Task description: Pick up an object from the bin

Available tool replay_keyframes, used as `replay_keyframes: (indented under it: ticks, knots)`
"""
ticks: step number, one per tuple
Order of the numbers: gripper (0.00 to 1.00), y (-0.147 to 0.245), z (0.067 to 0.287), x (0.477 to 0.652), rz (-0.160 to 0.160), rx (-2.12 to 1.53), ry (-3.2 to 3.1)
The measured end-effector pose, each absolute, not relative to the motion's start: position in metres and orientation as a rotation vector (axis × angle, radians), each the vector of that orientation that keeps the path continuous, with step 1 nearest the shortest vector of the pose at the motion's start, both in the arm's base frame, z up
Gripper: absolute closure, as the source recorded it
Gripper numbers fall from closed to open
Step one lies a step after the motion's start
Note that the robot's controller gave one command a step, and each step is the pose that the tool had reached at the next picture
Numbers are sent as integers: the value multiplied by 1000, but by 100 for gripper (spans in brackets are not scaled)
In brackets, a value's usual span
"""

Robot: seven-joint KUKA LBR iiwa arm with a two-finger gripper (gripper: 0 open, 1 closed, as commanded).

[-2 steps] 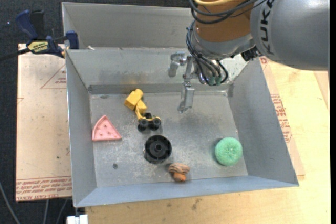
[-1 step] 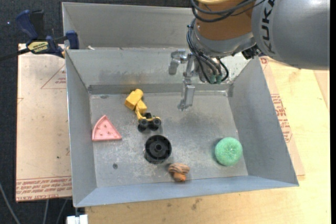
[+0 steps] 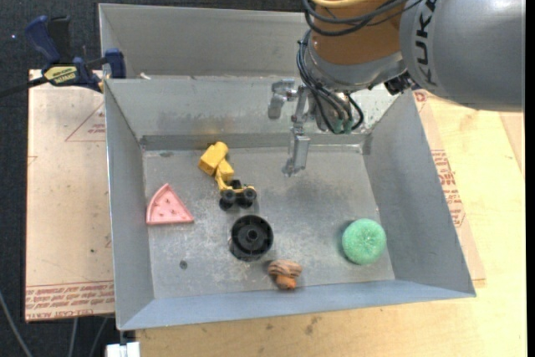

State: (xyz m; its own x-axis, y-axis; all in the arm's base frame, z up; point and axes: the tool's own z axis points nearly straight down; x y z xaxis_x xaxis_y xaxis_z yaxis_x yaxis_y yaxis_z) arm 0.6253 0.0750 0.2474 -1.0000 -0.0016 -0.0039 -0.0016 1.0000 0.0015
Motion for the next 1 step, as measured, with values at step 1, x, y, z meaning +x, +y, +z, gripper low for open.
replay_keyframes:
  ticks: [1]
  knots:
    - [0, 99, 206, 593, 0, -210, 3138]
